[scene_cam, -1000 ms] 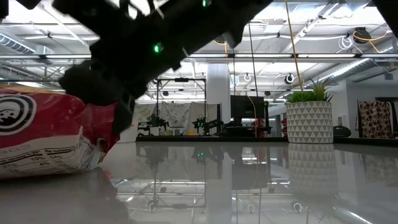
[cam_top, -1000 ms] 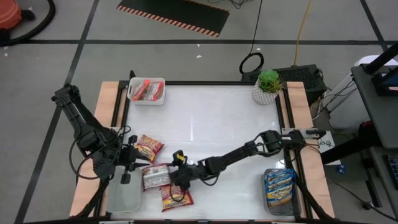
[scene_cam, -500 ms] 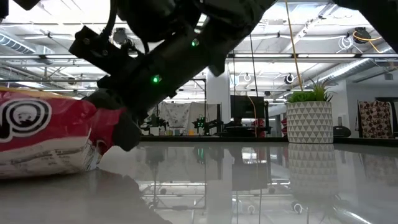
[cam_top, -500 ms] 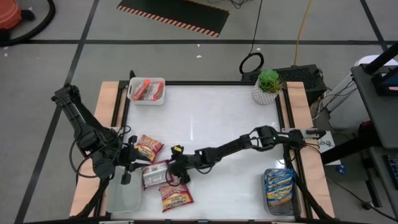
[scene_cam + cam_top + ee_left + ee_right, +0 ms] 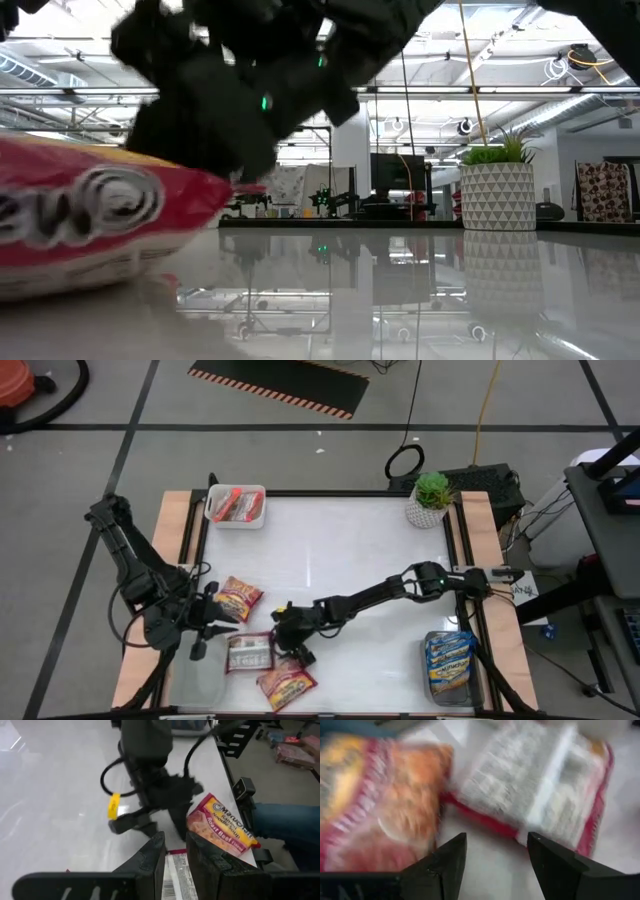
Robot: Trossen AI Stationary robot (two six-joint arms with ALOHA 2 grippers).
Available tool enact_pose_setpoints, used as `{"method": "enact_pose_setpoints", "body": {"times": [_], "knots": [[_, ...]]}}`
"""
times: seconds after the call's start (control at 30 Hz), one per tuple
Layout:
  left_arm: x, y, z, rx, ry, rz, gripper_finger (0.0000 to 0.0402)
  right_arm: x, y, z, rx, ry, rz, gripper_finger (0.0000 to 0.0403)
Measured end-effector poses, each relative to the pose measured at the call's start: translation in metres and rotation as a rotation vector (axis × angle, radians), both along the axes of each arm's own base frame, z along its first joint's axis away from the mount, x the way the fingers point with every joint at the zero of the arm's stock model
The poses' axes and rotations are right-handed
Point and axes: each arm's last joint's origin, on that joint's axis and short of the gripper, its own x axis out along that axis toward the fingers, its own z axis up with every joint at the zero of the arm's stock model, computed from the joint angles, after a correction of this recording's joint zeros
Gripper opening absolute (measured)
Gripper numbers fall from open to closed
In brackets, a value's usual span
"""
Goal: Sort Maruchan noodles
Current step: Put the bottom right red noodle pack into the gray bin
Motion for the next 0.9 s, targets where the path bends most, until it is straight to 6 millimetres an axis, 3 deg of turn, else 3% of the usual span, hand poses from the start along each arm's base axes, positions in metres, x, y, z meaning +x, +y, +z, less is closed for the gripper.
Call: {"method": "enact_pose_setpoints", "body": {"times": [0.2,0.5,0.7,0.9], "knots": [[-0.002,-0.002,0.0,0.0,0.0,-0.015,0.0082,0.002,-0.002,0.021,-0.079,-0.082,-0.14,0.0203],[-0.002,-0.002,0.0,0.001,0.0,-0.014,0.0082,-0.002,-0.006,0.005,-0.158,0.024,-0.229,0.0203],[-0.002,-0.002,0.0,0.003,-0.004,-0.01,0.0082,0.001,-0.006,0.001,-0.139,-0.005,-0.241,0.0202],[-0.002,-0.001,0.0,0.008,-0.01,-0.006,0.0082,0.007,-0.009,-0.022,-0.091,-0.02,-0.201,0.0169]]}}
